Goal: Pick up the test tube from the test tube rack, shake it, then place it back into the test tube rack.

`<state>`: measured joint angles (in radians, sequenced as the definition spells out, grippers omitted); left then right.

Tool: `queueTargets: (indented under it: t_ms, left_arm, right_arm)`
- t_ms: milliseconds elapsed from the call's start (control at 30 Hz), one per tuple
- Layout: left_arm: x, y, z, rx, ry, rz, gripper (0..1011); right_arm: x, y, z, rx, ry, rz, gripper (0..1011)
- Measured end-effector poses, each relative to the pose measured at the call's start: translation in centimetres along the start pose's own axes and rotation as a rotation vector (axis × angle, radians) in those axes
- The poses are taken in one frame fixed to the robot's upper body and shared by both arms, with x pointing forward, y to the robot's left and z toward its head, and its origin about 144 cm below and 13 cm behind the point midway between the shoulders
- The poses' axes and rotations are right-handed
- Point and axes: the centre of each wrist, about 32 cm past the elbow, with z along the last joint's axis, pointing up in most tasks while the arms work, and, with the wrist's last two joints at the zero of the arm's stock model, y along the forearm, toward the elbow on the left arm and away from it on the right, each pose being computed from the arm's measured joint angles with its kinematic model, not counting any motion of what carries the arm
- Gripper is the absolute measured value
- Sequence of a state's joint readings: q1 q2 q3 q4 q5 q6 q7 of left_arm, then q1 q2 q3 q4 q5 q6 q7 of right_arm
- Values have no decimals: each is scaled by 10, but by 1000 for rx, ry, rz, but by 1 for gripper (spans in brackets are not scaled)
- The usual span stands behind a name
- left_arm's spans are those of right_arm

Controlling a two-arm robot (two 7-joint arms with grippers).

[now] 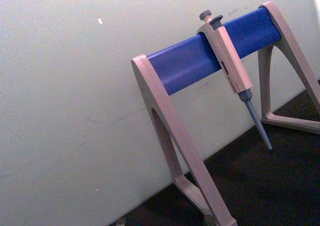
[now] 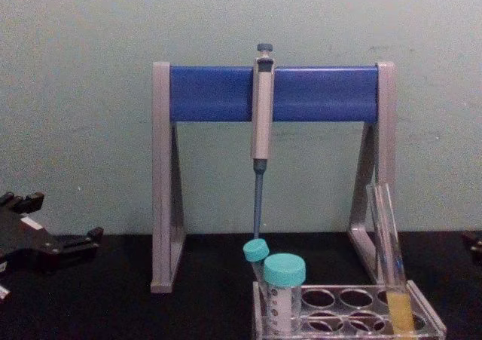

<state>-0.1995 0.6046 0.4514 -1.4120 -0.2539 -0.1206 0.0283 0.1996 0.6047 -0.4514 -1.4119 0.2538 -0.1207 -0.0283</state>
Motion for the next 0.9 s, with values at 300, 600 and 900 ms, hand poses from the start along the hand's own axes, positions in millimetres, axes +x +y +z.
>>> queueTargets:
  t_ms: [300, 600, 900]
  left_arm:
    - [0, 0, 0, 0, 0, 0, 1001]
    - [0, 0, 0, 0, 0, 0, 1001]
    - [0, 0, 0, 0, 0, 0, 1001]
  right_arm:
    - [0, 0, 0, 0, 0, 0, 1000]
    - [0, 0, 0, 0, 0, 0, 1000]
    - [0, 0, 0, 0, 0, 0, 1000]
